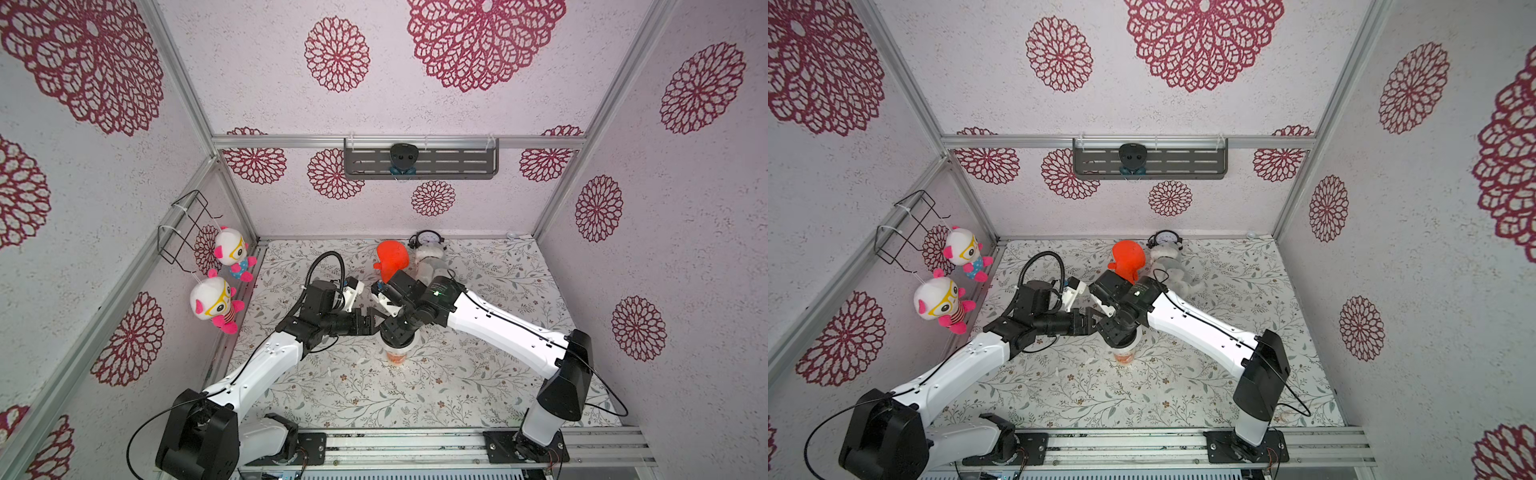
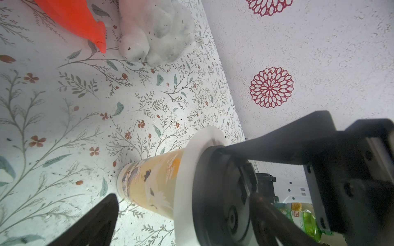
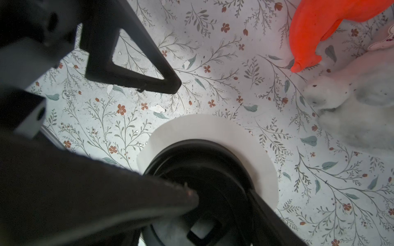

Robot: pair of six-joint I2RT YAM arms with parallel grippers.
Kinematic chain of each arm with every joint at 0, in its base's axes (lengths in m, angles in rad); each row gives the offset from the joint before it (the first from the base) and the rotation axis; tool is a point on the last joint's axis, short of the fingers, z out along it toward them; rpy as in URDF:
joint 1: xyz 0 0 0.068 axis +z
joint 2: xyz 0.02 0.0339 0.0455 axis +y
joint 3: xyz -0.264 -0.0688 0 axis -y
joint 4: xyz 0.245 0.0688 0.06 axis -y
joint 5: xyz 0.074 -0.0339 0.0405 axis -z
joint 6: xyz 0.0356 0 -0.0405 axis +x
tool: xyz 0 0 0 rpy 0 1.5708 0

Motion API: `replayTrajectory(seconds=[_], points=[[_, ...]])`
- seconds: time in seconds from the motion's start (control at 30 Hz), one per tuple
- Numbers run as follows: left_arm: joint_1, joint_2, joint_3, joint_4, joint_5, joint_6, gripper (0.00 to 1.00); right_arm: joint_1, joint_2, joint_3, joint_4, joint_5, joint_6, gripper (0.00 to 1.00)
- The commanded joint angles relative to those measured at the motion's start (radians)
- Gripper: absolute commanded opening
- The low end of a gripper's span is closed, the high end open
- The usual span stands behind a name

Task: Put the leak-proof paper on the milk tea cups
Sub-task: Secure the cup lid on the cup.

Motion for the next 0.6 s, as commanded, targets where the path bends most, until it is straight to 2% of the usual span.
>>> replayTrajectory(seconds=[0.0,0.57], points=[[-0.006,0.008,0.007,-0.001,0.005,0.026,0.99,-0.003,-0.010,0.014,-0.046,0.055,-0.028,0.75],[-0.006,0.001,0.028,-0.021,-0.011,0.030,1.00,-0.003,-0.045,0.010,-0.035,0.068,-0.037,0.83]])
